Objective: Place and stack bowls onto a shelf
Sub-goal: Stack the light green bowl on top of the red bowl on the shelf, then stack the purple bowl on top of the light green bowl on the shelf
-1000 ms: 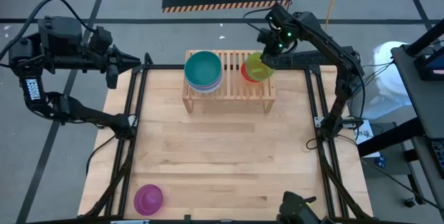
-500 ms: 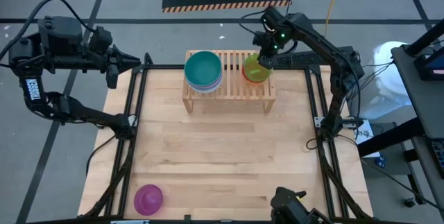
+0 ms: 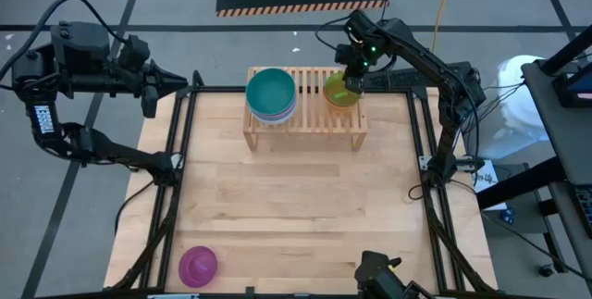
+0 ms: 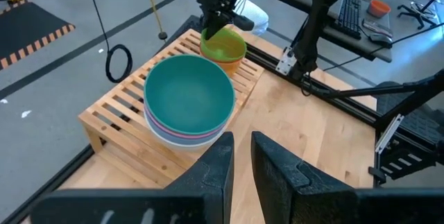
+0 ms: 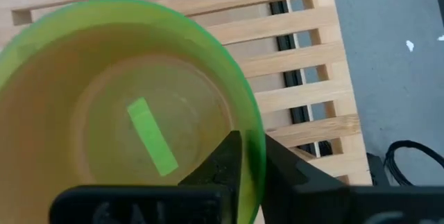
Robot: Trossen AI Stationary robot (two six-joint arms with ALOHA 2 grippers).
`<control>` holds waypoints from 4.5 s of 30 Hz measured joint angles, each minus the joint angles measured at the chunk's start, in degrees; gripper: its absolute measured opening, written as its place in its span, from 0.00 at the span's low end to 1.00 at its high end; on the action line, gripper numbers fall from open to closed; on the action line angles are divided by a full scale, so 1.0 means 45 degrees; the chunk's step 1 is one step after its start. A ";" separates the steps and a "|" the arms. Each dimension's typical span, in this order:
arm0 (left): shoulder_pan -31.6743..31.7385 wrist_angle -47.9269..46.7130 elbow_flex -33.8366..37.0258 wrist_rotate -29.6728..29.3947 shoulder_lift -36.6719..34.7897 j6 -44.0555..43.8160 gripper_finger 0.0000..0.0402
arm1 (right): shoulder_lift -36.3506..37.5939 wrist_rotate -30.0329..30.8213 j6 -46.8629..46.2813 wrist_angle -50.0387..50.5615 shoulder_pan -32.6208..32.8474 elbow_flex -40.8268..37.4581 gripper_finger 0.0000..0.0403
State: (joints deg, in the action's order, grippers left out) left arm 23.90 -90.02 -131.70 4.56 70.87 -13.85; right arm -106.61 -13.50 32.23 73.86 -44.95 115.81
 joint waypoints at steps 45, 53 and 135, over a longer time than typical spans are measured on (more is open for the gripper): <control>-0.6239 -0.0019 0.7193 0.3017 -0.1735 -0.3179 0.14 | 0.8708 -0.0005 -0.3043 -0.1743 0.3362 -0.0010 0.26; -1.0175 -0.0019 1.0249 0.1652 -0.2456 -0.7397 0.14 | 0.8767 -0.0010 -0.3351 -0.1693 0.3362 -0.0010 0.26; -1.7345 1.2679 2.0317 0.0457 0.1357 -1.2703 0.14 | 0.8759 -0.0024 -0.3247 -0.1701 0.3362 -0.0010 0.26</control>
State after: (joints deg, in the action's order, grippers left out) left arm -54.15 -32.96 -40.27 6.61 76.98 -71.01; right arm -67.19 -13.61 17.62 66.21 -29.82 115.77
